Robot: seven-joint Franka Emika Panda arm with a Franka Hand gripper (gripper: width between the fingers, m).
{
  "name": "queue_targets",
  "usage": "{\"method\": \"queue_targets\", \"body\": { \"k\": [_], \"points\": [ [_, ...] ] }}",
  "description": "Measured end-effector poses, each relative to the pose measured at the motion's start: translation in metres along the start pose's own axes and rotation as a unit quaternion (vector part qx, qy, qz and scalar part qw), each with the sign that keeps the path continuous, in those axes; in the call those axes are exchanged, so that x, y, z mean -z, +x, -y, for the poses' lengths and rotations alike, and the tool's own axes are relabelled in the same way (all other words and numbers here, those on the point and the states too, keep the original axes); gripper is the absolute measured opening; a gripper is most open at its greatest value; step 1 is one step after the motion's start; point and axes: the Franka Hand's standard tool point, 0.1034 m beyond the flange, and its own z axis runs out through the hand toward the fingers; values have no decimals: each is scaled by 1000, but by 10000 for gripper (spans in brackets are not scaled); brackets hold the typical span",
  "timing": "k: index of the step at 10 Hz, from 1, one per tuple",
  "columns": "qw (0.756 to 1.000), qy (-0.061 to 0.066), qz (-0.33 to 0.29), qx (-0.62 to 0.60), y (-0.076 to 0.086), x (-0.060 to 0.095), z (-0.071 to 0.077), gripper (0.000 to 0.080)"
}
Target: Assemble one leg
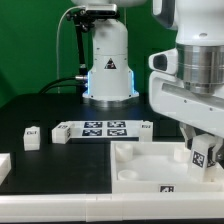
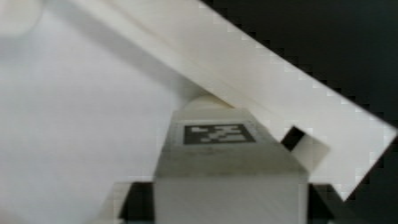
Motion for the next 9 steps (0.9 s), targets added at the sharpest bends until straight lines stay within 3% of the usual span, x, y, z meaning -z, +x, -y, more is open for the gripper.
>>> {"method": "queue_targets", "body": {
  "k": [4, 7, 9],
  "points": [
    [980, 3, 0, -200, 1, 1, 1, 290],
    [972, 4, 1, -237, 1, 1, 1, 290],
    [977, 4, 1, -213, 0, 1, 1, 534]
  ]
}}
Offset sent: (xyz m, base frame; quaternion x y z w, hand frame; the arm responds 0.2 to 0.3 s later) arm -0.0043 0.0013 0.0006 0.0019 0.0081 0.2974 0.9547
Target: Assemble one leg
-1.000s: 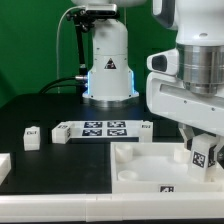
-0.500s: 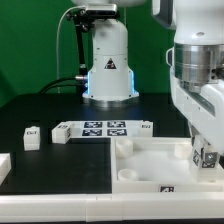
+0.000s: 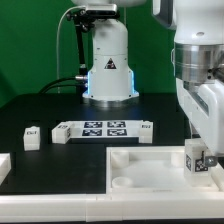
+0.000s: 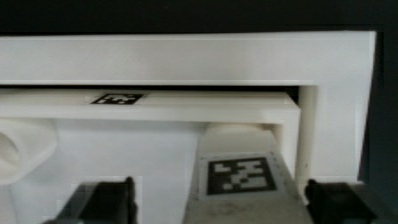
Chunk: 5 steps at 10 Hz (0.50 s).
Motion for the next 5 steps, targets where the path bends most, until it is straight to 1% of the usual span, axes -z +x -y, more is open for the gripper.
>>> {"method": "queue_targets", "body": {
  "k": [1, 2, 3, 4, 5],
  "points": [
    [1000, 0, 0, 12, -1, 0, 0, 613],
    [997, 0, 0, 72, -1, 0, 0, 613],
    [989, 1, -1, 150, -1, -1, 0, 643],
    [976, 1, 0, 217, -1, -1, 0, 648],
    [967, 0, 0, 256, -3, -1, -1, 648]
  ]
}}
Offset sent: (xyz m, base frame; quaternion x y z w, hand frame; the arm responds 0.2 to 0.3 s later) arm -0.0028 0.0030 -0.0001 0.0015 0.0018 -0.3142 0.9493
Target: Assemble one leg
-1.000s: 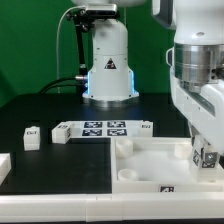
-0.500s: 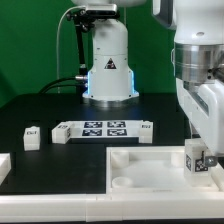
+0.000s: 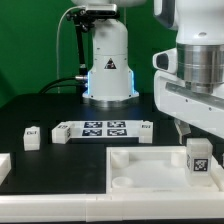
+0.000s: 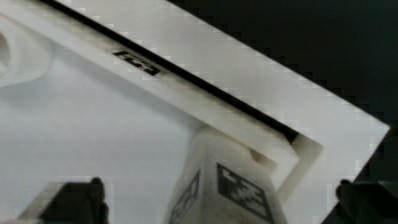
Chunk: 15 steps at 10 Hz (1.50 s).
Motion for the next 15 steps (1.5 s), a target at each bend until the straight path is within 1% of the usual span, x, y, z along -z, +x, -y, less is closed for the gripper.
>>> {"method": "queue_targets", "body": {
  "k": [1, 3, 6, 9, 10, 11, 12, 13, 14, 15],
  "points": [
    [996, -1, -1, 87, -1, 0, 0, 649],
    [977, -1, -1, 212, -1, 0, 1, 649],
    [932, -1, -2, 363, 3, 0, 0, 649],
    [864, -1, -2, 503, 6, 0, -1, 649],
    [858, -1, -1, 514, 6, 0, -1, 649],
    [859, -1, -1, 512, 6, 0, -1, 563],
    [859, -1, -1, 512, 6, 0, -1, 426],
    [862, -1, -1, 507, 6, 0, -1, 426],
    [873, -1, -1, 488, 6, 0, -1, 291],
    [872, -1, -1, 489, 6, 0, -2, 291]
  ]
}}
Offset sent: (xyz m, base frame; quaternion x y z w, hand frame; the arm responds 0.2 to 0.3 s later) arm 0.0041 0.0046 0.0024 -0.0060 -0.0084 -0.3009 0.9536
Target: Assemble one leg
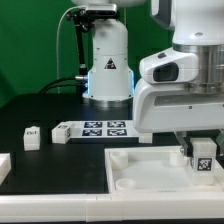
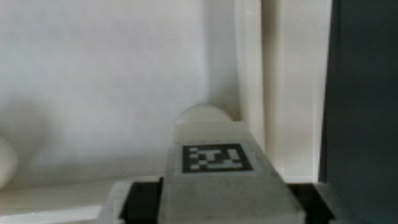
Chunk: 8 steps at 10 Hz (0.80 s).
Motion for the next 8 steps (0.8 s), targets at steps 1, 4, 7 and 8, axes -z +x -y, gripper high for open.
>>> {"method": "queue_targets", "body": {
  "k": [1, 4, 7, 8],
  "points": [
    [1000, 2, 0, -22, 0, 0, 1, 291],
    [972, 11, -6, -233, 0, -1, 1, 291],
    [904, 22, -5, -426, -1, -1, 3, 291],
    [883, 23, -4, -468, -1, -1, 4, 291]
  ]
}}
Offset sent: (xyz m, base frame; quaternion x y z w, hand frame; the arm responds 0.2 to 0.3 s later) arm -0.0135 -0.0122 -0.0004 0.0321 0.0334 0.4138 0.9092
